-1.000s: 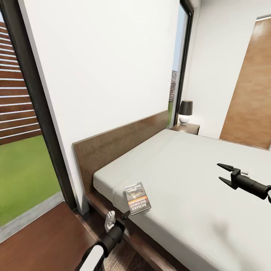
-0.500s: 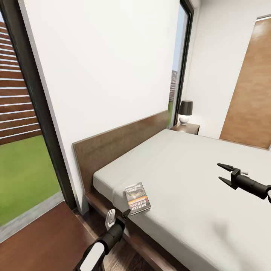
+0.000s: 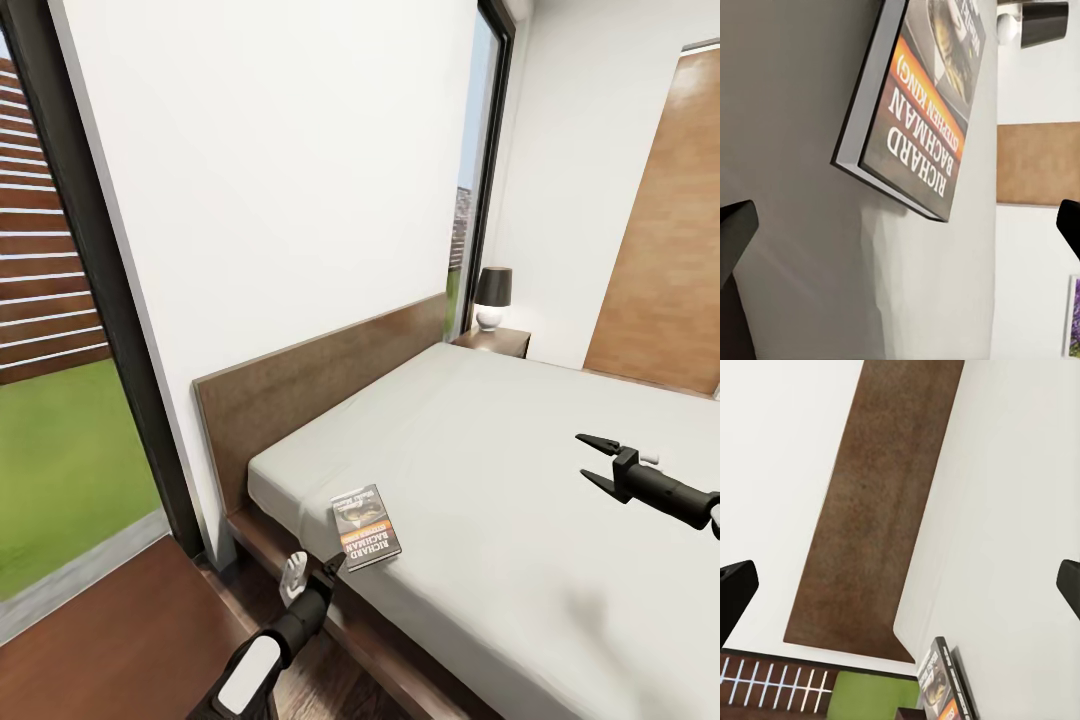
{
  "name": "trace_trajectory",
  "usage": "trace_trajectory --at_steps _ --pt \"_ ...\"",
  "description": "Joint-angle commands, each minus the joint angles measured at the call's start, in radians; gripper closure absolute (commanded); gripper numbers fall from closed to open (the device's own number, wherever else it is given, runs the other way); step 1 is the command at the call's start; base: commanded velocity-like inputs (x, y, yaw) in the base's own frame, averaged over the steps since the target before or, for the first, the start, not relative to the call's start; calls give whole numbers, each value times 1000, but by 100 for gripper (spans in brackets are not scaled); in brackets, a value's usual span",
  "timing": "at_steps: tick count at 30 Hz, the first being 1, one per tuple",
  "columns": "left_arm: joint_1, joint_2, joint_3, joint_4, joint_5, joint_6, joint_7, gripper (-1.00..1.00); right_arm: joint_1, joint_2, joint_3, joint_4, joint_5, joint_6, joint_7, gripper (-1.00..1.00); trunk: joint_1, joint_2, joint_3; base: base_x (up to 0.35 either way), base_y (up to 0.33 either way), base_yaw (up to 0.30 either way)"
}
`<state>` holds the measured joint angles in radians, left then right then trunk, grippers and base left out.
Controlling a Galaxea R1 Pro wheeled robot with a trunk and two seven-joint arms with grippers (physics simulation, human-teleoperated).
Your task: In the bedroom, move the book from the bed onto either nightstand, and place the two sandals side by side next to the bed.
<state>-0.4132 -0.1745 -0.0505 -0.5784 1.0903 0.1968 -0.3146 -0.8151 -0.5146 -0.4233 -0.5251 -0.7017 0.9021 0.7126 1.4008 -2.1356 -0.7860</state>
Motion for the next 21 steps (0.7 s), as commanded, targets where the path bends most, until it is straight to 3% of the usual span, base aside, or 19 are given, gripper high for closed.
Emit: trace_trajectory --at_steps 1,21 --pt "-1 0 0 0 9 5 -2 -100 -1 0 -4 0 4 5 4 -100 0 0 -1 0 0 0" --pt "-33 0 1 63 9 -29 -1 -100 -1 1 -2 0 4 4 4 -100 0 0 -1 0 0 0"
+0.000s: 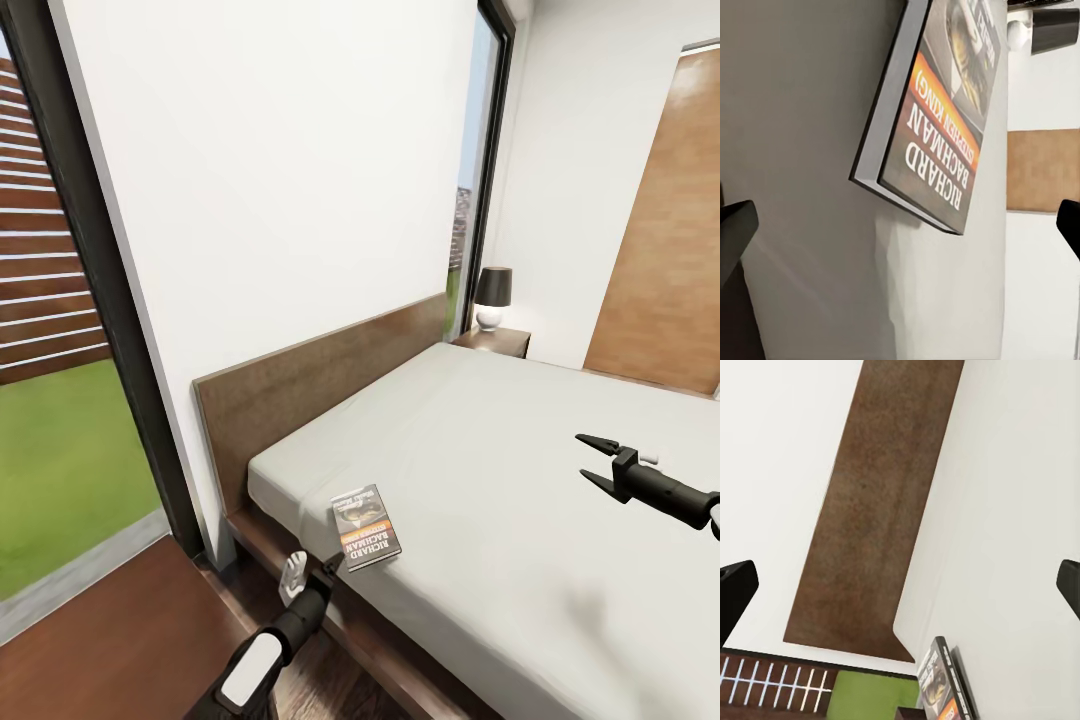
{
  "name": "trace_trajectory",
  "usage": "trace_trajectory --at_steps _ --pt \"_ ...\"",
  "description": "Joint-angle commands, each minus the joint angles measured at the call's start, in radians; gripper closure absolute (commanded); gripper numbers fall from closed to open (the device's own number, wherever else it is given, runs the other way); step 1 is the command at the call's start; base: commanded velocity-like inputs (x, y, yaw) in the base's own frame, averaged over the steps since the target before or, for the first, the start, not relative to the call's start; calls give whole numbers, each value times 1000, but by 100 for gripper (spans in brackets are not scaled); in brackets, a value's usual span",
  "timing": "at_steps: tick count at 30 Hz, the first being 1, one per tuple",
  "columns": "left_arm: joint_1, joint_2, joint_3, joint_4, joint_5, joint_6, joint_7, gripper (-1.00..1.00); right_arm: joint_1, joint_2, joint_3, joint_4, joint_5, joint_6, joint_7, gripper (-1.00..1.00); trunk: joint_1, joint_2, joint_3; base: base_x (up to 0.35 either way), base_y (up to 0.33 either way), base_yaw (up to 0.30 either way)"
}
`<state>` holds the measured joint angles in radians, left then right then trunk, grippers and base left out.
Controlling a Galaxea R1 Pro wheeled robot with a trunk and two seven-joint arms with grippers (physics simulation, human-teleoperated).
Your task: In the bedroom, move the book from the bed onto either nightstand, and place the two sandals side by side next to the bed.
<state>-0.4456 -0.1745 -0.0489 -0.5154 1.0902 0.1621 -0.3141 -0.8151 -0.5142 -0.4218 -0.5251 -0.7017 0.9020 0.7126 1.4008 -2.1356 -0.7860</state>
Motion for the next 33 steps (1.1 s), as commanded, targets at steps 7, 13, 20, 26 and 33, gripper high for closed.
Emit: trace_trajectory --at_steps 7,13,20,26,33 --pt "-13 0 0 20 10 -3 -2 -100 -1 0 -5 0 4 5 4 -100 0 0 -1 0 0 0" --pt "-14 0 0 24 10 -4 -2 -100 -1 0 -5 0 4 5 4 -100 0 0 -1 0 0 0" --pt "-19 0 0 24 9 -5 -2 -100 -1 0 -5 0 4 5 4 -100 0 0 -1 0 0 0" --pt "-24 0 0 25 8 -8 -2 -100 -1 0 -5 0 4 5 4 -100 0 0 -1 0 0 0" --pt "-32 0 0 34 8 -9 -1 -100 -1 0 -4 0 4 5 4 -100 0 0 -1 0 0 0"
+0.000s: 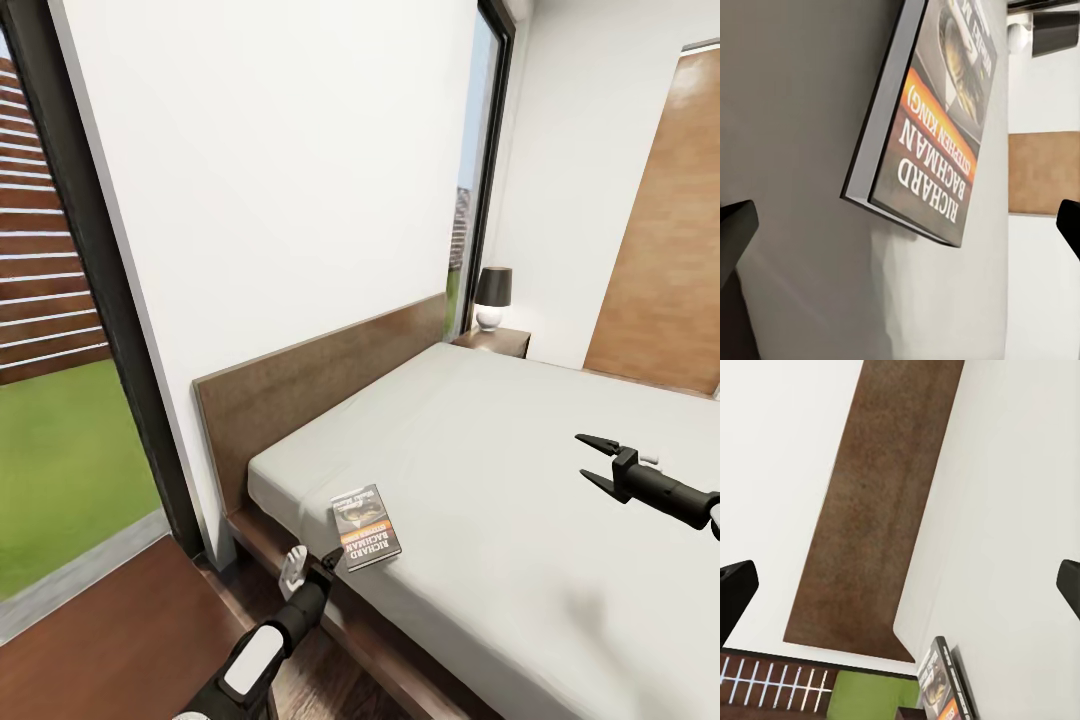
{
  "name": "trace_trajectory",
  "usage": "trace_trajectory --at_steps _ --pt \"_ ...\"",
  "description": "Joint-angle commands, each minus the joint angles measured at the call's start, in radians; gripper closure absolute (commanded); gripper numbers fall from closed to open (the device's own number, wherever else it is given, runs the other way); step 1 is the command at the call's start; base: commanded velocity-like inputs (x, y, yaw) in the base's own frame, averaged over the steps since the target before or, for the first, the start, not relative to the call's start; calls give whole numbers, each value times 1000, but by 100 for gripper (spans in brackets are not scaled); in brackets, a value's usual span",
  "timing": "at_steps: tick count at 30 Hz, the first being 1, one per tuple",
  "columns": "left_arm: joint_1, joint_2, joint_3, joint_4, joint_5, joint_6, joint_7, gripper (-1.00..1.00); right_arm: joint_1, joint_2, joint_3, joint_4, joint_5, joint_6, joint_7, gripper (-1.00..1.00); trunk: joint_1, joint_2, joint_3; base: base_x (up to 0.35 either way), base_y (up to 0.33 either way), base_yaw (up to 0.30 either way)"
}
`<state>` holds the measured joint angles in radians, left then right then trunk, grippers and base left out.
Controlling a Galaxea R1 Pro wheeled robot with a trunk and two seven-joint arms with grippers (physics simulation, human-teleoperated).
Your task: In the bedroom, move the book from the bed onto either nightstand, and place the two sandals side by side next to the bed.
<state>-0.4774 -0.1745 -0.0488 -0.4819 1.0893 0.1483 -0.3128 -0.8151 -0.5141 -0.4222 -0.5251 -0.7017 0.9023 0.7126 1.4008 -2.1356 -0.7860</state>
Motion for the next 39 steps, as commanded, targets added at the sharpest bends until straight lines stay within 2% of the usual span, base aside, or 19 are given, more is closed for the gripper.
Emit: trace_trajectory --at_steps 1,39 --pt "-1 0 0 3 9 5 -2 -100 -1 0 -3 0 4 5 4 -100 0 0 -1 0 0 0" --pt "-9 0 0 35 7 -29 -3 -100 -1 0 -2 0 4 4 3 -100 0 0 -1 0 0 0"
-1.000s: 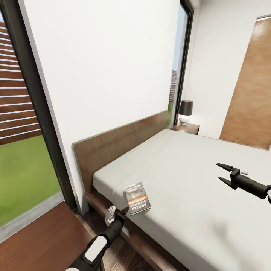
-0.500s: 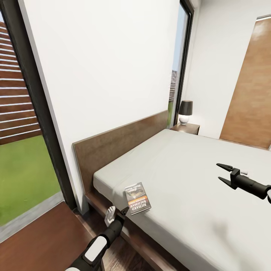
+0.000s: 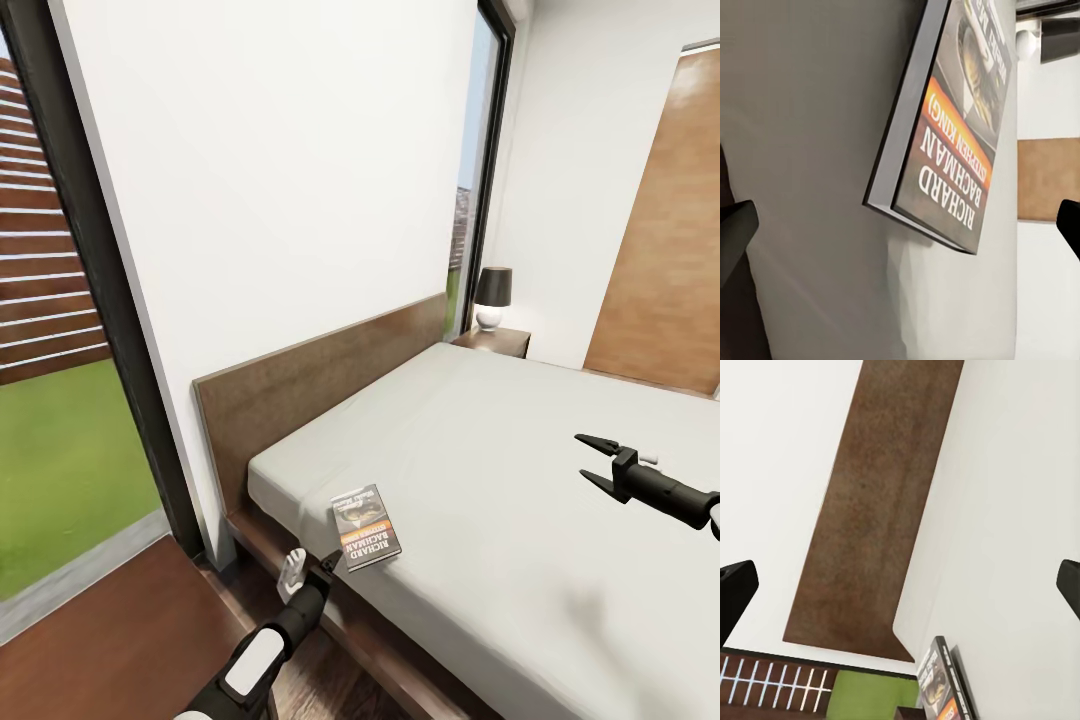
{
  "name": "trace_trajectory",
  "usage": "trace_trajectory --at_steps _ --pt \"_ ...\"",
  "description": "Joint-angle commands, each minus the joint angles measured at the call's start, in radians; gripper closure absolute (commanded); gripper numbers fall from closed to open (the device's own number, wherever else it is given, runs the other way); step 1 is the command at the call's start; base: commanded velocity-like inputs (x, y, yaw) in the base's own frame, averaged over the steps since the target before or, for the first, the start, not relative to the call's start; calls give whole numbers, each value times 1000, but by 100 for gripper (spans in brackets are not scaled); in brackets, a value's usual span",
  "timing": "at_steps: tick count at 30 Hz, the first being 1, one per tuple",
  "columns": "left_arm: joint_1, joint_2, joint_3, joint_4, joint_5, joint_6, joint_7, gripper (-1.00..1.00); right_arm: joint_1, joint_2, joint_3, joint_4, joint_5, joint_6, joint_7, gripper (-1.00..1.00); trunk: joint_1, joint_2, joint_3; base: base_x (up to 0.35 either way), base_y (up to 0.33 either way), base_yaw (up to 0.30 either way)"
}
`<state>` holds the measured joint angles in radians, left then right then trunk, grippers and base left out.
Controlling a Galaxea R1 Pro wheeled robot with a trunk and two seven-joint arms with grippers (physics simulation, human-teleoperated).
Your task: In the bedroom, move the book from the bed onto either nightstand, and place the two sandals side by side next to the bed.
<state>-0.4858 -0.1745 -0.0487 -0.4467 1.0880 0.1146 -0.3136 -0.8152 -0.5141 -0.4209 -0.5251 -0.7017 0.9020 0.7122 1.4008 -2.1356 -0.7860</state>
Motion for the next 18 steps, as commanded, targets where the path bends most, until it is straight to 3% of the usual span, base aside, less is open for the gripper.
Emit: trace_trajectory --at_steps 1,10,18 --pt "-1 0 0 0 9 5 -2 -100 -1 1 -4 0 4 5 4 -100 0 0 -1 0 0 0" --pt "-1 0 0 0 9 4 -2 -100 -1 0 -4 0 4 5 4 -100 0 0 -1 0 0 -7" --pt "-1 0 0 0 10 4 -2 -100 -1 0 -4 0 4 4 3 -100 0 0 -1 0 0 -104"
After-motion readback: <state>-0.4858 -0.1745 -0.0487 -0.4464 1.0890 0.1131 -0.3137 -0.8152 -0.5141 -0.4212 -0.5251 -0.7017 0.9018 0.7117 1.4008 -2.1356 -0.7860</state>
